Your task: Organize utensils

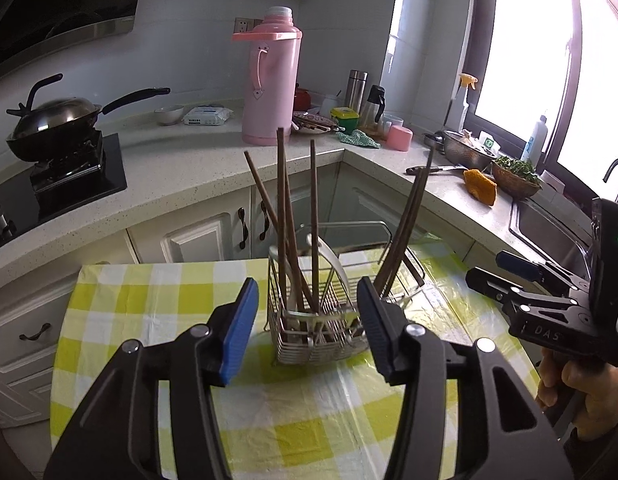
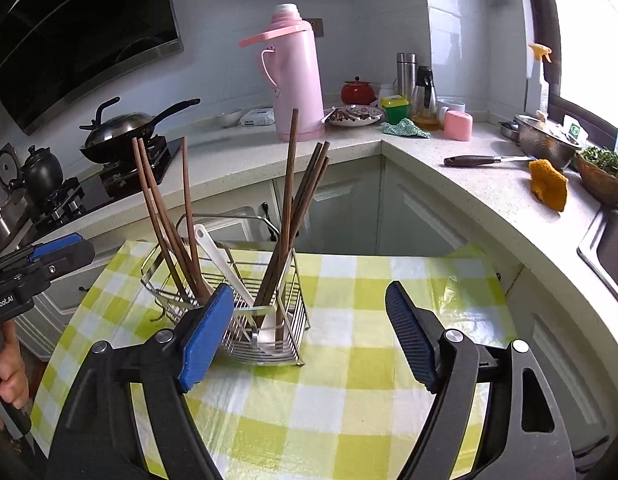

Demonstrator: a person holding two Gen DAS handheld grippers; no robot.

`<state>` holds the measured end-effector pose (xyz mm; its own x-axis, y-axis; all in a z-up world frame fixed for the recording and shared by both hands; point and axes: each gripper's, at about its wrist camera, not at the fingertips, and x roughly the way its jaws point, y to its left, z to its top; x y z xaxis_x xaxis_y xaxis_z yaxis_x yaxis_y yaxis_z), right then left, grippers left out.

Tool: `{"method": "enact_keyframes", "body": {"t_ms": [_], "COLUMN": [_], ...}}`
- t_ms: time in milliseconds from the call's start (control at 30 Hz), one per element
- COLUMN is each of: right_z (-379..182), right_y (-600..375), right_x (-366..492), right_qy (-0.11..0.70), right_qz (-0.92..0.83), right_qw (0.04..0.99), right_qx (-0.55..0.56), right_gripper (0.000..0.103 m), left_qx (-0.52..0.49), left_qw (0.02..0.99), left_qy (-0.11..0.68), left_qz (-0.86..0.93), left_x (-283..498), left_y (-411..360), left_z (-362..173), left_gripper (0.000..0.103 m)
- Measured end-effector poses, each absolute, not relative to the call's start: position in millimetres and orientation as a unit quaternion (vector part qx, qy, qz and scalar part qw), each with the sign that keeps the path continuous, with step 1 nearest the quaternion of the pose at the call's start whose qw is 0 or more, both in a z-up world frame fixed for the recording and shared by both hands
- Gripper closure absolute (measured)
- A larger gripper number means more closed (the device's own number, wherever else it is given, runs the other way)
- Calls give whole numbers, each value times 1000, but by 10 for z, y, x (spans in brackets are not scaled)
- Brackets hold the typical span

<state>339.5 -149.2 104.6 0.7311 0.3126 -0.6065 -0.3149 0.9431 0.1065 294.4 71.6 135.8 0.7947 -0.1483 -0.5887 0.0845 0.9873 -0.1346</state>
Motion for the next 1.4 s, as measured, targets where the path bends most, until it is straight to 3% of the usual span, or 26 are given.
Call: {"method": "enact_keyframes", "body": {"t_ms": [67,233,433,700,1400], "right_z": [965,754,485,415,371], "right_y": [-1543,-1667,-1778,-1844,-1730], "right_x": [3229,2808,2487,2376,2329], "right_qy": [314,273,263,265,266], "right_qz": [164,156,150,149,165], "right_qw": [935,949,953,952,950], "right_qx": [6,13,15,26,18], "right_gripper": [28,22,21,20,19], "left_qx": [-53,-51,-47,-51,-40], "left_qw": [948,959,968,967,971], "left_qy": [309,273,243,244,231], "left_qz": [-64,-57,-37,-49,-47], "left_x": [2771,2355,1998,1883,1910], "left_y": [683,617,605,553,537], "left_z": [1276,1043,809,636,528], "left_gripper": [47,24,11,5,5]}}
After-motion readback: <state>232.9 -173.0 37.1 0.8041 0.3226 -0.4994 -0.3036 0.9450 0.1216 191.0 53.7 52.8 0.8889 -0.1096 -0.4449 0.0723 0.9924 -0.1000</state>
